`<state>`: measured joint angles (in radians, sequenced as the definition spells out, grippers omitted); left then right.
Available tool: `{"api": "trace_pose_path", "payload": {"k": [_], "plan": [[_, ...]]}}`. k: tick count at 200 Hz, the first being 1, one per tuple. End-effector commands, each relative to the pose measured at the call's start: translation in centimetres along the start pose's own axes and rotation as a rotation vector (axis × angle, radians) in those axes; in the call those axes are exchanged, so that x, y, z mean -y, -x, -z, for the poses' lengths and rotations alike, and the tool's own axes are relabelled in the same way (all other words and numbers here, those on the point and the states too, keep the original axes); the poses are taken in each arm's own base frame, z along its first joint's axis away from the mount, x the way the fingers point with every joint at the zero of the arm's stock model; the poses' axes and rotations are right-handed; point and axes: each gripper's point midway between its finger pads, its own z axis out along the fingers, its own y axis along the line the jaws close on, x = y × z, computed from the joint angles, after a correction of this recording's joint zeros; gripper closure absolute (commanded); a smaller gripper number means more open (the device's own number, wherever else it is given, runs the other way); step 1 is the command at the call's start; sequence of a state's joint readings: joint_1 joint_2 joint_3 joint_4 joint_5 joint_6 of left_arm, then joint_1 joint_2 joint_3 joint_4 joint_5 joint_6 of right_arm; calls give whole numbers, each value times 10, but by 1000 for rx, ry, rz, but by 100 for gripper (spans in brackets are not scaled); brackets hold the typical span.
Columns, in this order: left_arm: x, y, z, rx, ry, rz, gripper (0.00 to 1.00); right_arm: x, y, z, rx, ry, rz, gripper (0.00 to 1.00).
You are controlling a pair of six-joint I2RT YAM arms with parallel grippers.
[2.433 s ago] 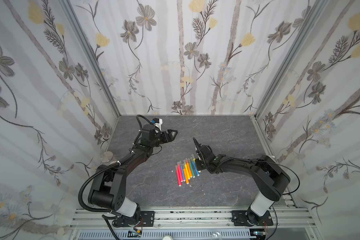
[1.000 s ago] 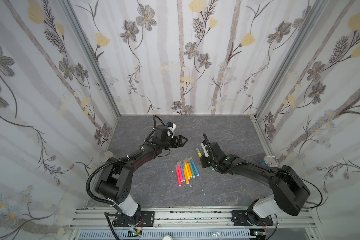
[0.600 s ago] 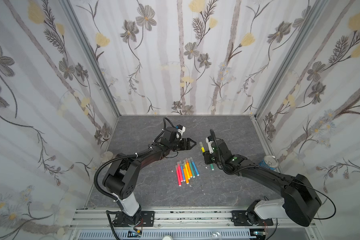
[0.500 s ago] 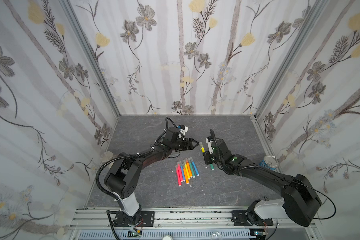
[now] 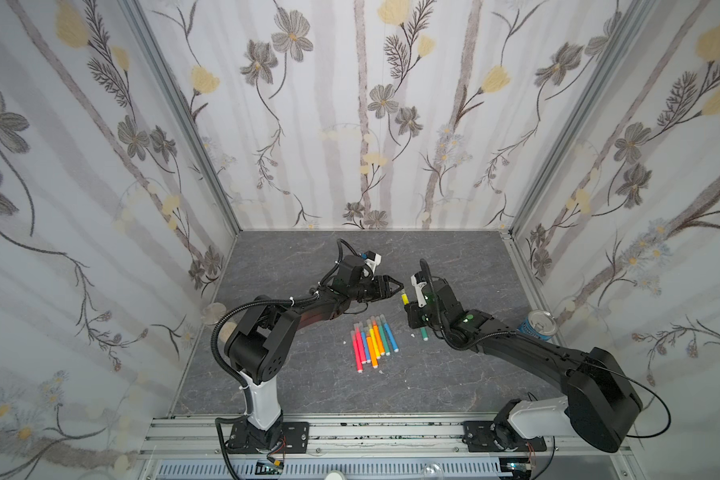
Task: Open the pen caps
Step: 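Lift the yellow highlighter with the right gripper while the left gripper approaches its cap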
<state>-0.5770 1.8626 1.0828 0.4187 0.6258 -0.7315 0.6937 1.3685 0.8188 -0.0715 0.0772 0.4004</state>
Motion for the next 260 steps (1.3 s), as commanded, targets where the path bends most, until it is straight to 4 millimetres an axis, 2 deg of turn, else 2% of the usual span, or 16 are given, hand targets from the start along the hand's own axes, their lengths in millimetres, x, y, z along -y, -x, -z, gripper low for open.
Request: {"api": "trace_pose_path", "payload": {"k": [1,78,113,229,242,260], "plan": [[16,9,-5,27,-81,3,43,-1,5,-2,27,1,-3,99],[17,8,-11,17,-100,18,58,-2,4,-11,26,9,0,99],[14,5,-14,12,-111,34,60,-5,7,-13,31,15,2,99],[18,1,-13,0,-144,44,81,-6,7,-15,30,20,1,99],[20,1,-12,-2,-147,42,84,-6,7,-15,30,24,1,97],[21,2,-12,-3,-152,39,88,-8,7,-15,29,34,-1,88]]}}
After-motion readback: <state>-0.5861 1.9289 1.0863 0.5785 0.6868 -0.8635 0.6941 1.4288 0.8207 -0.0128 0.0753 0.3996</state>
